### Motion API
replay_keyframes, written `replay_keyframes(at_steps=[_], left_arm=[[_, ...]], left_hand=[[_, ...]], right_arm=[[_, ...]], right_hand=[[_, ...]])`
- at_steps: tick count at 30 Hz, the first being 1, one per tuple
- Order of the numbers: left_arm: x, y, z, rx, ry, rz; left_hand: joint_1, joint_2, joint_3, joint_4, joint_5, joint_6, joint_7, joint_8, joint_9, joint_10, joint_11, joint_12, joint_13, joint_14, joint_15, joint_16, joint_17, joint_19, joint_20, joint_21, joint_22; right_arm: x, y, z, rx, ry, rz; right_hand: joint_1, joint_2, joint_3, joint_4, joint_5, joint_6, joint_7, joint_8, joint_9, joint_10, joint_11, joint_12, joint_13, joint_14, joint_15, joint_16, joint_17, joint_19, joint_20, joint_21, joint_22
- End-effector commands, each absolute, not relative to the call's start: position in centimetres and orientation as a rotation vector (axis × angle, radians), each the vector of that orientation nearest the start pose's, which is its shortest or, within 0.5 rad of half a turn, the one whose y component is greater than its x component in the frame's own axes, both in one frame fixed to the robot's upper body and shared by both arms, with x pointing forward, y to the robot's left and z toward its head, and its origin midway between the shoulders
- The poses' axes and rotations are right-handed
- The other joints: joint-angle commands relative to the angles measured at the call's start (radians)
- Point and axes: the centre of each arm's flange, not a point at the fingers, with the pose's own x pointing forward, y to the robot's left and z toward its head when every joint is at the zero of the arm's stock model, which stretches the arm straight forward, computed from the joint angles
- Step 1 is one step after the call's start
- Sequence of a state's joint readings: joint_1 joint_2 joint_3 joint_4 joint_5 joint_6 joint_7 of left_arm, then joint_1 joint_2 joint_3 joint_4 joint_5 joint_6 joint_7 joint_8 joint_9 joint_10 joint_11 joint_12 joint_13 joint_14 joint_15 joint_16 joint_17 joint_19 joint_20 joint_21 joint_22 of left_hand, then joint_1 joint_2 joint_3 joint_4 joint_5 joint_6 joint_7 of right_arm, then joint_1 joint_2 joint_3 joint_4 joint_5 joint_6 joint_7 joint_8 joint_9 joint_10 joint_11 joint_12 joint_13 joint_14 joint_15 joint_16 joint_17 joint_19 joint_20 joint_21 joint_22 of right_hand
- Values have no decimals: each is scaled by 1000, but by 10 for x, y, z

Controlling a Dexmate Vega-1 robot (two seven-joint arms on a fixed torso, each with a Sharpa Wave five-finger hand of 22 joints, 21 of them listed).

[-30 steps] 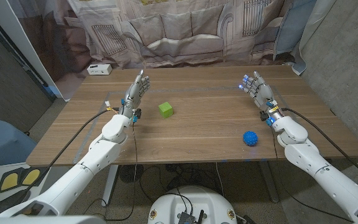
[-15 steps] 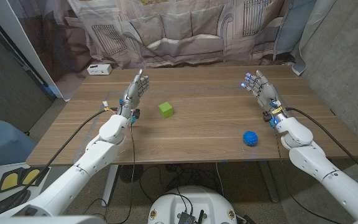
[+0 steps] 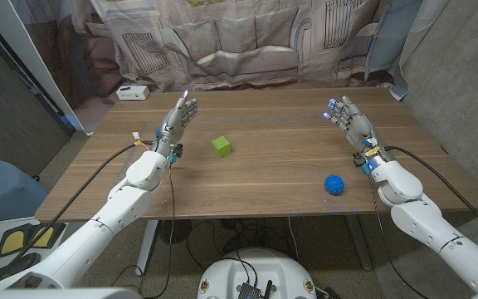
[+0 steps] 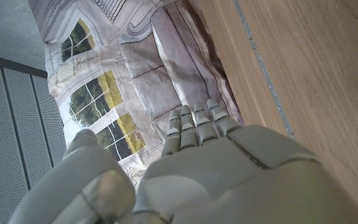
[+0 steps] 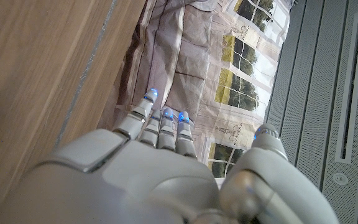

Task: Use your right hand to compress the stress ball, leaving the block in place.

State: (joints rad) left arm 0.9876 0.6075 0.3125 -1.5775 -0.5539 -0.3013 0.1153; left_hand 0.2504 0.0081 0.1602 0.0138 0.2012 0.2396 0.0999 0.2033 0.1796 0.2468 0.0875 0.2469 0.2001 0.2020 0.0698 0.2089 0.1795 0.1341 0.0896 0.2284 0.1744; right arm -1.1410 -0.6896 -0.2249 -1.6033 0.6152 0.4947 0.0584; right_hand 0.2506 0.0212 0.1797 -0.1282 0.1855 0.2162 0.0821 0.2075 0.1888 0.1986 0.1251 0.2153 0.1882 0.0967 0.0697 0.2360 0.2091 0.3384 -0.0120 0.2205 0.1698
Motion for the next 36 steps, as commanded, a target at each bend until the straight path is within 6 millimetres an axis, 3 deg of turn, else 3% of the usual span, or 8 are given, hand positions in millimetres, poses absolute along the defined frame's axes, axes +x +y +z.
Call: replay_keyframes(at_steps=[1, 36], left_arm=[[594, 296, -1, 79, -720, -166], [596, 292, 5, 114, -717, -180]], left_hand=[[11, 0, 1, -9, -4, 14, 0, 3, 1, 6, -3, -4, 1, 5, 3, -5, 1, 2, 1, -2, 4], [18, 9, 5, -17, -6, 35, 3, 2, 1, 25, 3, -4, 2, 23, 2, -7, 1, 14, 1, -8, 4]], right_arm=[[531, -323, -40, -102, -823, 231], [488, -330, -58, -123, -815, 205]], right_hand=[[9, 1, 4, -8, 2, 8, 3, 1, 1, 8, 0, 3, 4, 10, -3, 0, 2, 10, -1, -4, 3], [19, 1, 4, -10, 2, 35, 12, 5, 2, 32, 5, 4, 5, 35, -6, 1, 1, 40, -3, -3, 3]])
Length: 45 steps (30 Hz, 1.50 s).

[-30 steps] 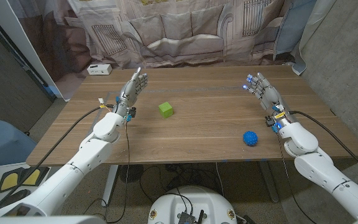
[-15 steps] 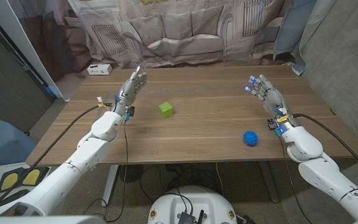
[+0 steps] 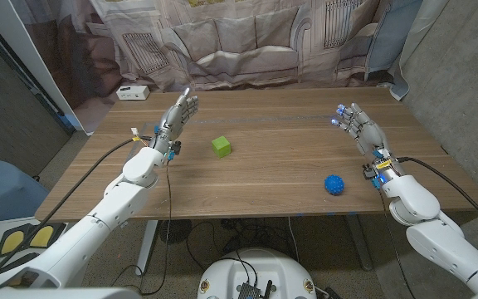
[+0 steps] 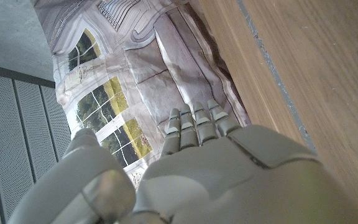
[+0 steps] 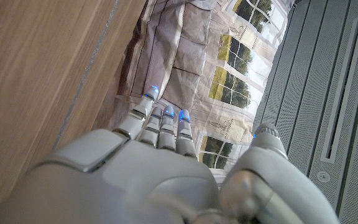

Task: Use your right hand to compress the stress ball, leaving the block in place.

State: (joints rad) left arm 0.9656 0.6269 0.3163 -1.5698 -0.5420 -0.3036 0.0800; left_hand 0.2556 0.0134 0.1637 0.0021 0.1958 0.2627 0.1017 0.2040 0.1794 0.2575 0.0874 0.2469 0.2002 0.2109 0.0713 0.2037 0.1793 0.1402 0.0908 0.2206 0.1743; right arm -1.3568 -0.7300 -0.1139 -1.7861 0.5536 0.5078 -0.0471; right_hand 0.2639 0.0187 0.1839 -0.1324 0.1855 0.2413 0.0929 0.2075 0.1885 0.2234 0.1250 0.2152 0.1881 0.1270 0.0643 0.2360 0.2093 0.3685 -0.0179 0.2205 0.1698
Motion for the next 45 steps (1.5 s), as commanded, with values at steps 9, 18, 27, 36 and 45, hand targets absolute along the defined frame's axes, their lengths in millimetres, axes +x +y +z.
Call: replay_keyframes(at_steps=[9, 18, 27, 36, 45], left_arm=[[596, 295, 8, 115, -718, -180], [600, 294, 14, 118, -719, -186], [600, 290, 17, 142, -715, -195], [597, 284, 32, 204, -753, -236], [599, 277, 35, 213, -742, -238]], left_hand=[[15, 6, 2, -7, -1, 18, 3, 1, 2, 23, 4, -2, 2, 27, 7, 1, 2, 20, 5, 1, 5], [16, 8, 3, -8, -1, 24, 3, 1, 2, 30, 3, -1, 2, 32, 8, 1, 2, 23, 4, 1, 5], [17, 10, 3, -9, -1, 28, 3, 1, 2, 32, 3, -2, 2, 34, 9, 0, 2, 24, 4, -1, 5], [18, 12, 4, -11, -2, 29, 3, -1, 2, 32, 3, -4, 2, 36, 8, -1, 2, 25, 4, -3, 5], [18, 11, 3, -13, -2, 36, 6, 0, 2, 37, 6, -3, 2, 39, 7, -2, 2, 26, 1, -5, 5]], right_arm=[[478, -329, -61, -123, -823, 186], [467, -328, -65, -129, -830, 158], [458, -333, -73, -125, -830, 144], [444, -334, -83, -138, -815, 124], [436, -337, -96, -119, -798, 104]], right_hand=[[7, 5, 0, -6, 2, 9, 3, 3, 2, 6, 5, 2, 5, 4, 3, -1, 1, 11, 5, -5, 2], [9, 5, 0, -7, 3, 12, 4, 3, 2, 9, 5, 1, 5, 6, 2, -1, 1, 17, 8, -5, 2], [14, 10, 2, -7, 3, 18, -7, 3, 3, 10, 3, 0, 5, 10, 3, -2, 1, 21, 9, -6, 2], [23, 15, 6, -10, 3, 18, -4, 2, 3, 14, 3, 0, 6, 17, 5, -1, 0, 27, 14, -7, 2], [43, 30, 18, -15, 3, 27, -12, 4, 3, 26, 3, 2, 6, 27, 4, 0, -1, 38, 27, -6, 2]])
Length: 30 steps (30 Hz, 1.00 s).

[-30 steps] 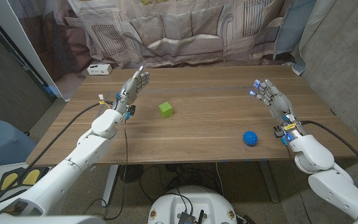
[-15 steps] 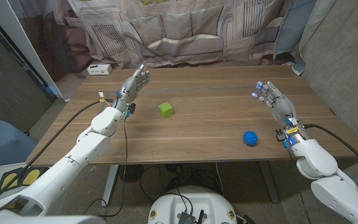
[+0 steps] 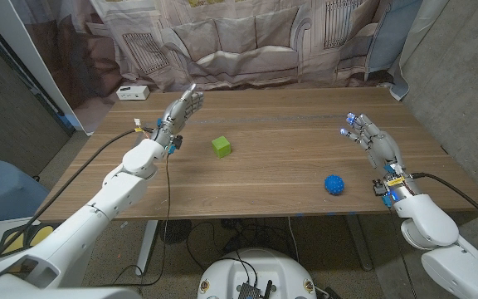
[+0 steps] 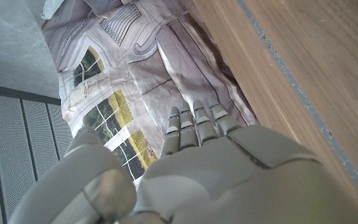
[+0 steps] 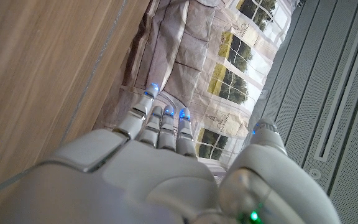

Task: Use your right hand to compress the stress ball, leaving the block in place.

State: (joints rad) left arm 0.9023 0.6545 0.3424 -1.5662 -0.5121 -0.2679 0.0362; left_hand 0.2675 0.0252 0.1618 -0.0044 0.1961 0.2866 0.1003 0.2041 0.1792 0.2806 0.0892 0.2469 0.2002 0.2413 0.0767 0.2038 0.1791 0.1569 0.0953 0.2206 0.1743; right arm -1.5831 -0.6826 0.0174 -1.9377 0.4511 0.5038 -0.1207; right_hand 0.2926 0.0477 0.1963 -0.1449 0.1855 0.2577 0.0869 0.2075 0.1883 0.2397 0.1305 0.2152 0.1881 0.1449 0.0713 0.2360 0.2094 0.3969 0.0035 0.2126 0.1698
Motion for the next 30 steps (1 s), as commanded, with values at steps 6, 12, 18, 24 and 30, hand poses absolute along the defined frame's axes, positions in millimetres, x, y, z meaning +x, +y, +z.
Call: replay_keyframes(at_steps=[6, 12, 18, 24, 30], left_arm=[[598, 274, 32, 201, -742, -252], [598, 276, 34, 192, -734, -247], [599, 274, 38, 179, -749, -266], [598, 274, 43, 190, -754, -249], [597, 271, 49, 202, -754, -250]], left_hand=[[7, -1, 5, -7, -3, 13, 8, -1, 3, 15, 3, -4, 2, 10, 2, -2, 2, 10, -5, -5, 5], [8, 0, 5, -9, -3, 15, 6, -1, 3, 17, 1, -4, 2, 12, 2, -3, 2, 10, -5, -7, 5], [9, 1, 6, -9, -3, 17, 8, -1, 3, 17, 1, -5, 3, 12, 2, -3, 2, 10, -4, -8, 5], [10, 2, 6, -11, -3, 22, 4, -1, 3, 24, -11, -4, 3, 12, -3, -5, 3, 11, -4, -9, 5], [10, 3, 6, -12, -3, 24, 4, -1, 3, 24, -9, -5, 3, 13, -4, -5, 3, 11, -4, -10, 5]], right_arm=[[433, -336, -101, -128, -804, 101], [438, -337, -105, -156, -790, 104], [438, -338, -105, -171, -797, 97], [436, -340, -109, -179, -801, 91], [431, -342, -114, -212, -808, 82]], right_hand=[[24, 3, 10, -6, 0, 34, -10, 12, 5, 16, -4, 2, 7, 16, -4, -1, -2, 14, 5, 1, 2], [27, 3, 10, -7, -2, 21, -18, 5, 5, 20, -7, 3, 7, 19, -4, -1, -2, 20, 6, 1, 2], [30, 2, 11, -7, -3, 20, -19, 4, 5, 23, -10, 3, 7, 23, -6, 0, -2, 24, 6, 1, 2], [32, 2, 11, -7, -4, 20, -21, 3, 6, 29, -10, 4, 7, 30, -8, 1, -2, 30, 6, 2, 2], [34, 0, 10, -7, -4, 25, -18, 5, 6, 35, -11, 5, 8, 35, -8, 2, -2, 37, 5, 3, 2]])
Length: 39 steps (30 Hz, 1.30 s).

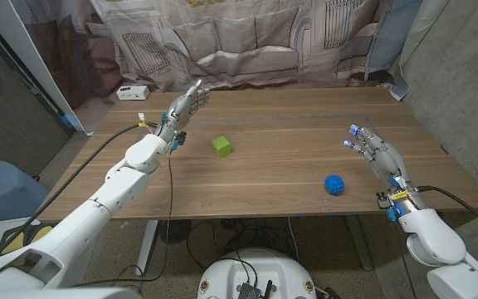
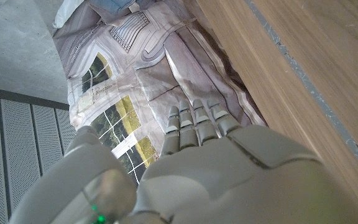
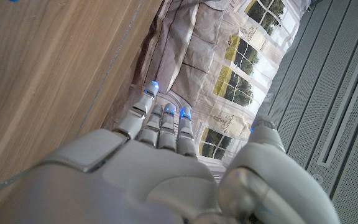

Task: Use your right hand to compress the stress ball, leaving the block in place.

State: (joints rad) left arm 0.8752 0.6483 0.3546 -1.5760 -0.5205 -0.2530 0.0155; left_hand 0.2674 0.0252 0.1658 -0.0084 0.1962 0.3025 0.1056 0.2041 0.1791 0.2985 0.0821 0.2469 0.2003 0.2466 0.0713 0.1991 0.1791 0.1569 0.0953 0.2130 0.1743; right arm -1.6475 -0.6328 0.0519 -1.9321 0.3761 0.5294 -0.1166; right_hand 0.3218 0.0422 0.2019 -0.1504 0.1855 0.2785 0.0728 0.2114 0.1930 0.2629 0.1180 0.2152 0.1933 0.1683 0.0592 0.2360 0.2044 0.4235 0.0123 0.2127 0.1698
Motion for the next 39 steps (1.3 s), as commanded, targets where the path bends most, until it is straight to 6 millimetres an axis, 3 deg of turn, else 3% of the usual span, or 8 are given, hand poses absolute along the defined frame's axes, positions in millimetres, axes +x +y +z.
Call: replay_keyframes(at_steps=[1, 11, 19, 31, 39], left_arm=[[597, 270, 50, 195, -752, -261], [592, 268, 53, 200, -745, -246], [578, 266, 71, 263, -779, -215], [577, 264, 69, 247, -799, -233], [578, 264, 67, 249, -795, -251]], left_hand=[[10, 3, 3, -8, -3, 8, -1, -2, 3, 8, -5, -4, 3, 7, 0, -1, 3, 11, -4, -3, 5], [12, 6, 4, -10, -4, 21, -12, 1, 3, 14, -16, -5, 3, 11, -5, -1, 3, 14, -8, -4, 5], [13, 9, 5, -11, -4, 21, -11, -1, 4, 13, -12, -6, 3, 11, -5, -2, 3, 15, -10, -5, 5], [15, 13, 7, -13, -4, 23, -11, -2, 4, 12, -11, -9, 3, 10, -5, -3, 2, 15, -11, -6, 5], [17, 15, 8, -14, -4, 23, -13, -3, 4, 14, -11, -8, 3, 11, -5, -4, 2, 15, -10, -7, 5]], right_arm=[[431, -343, -115, -219, -807, 79], [424, -345, -123, -307, -816, 63], [422, -348, -128, -380, -821, 38], [413, -345, -134, -387, -837, 5], [406, -345, -135, -488, -793, -10]], right_hand=[[5, 6, 5, -1, -5, 7, 0, 1, 2, 15, 1, 6, 3, 14, 1, 2, 4, 11, -4, 2, 2], [8, 2, 3, -1, -5, 12, -4, 2, 2, 27, -4, 8, 3, 23, -3, 4, 4, 22, -6, 2, 2], [11, -1, 2, -1, -4, -3, -11, -5, 2, 29, -10, 6, 3, 32, -6, 5, 4, 30, -6, 2, 2], [19, -4, 3, -1, -2, 15, -16, 1, 4, 50, -16, 8, 5, 62, -22, 12, 5, 52, -9, 4, 2], [30, -2, 6, -4, 0, 1, -22, -5, 5, 53, -21, 7, 5, 65, -24, 10, 5, 59, -11, 2, 2]])
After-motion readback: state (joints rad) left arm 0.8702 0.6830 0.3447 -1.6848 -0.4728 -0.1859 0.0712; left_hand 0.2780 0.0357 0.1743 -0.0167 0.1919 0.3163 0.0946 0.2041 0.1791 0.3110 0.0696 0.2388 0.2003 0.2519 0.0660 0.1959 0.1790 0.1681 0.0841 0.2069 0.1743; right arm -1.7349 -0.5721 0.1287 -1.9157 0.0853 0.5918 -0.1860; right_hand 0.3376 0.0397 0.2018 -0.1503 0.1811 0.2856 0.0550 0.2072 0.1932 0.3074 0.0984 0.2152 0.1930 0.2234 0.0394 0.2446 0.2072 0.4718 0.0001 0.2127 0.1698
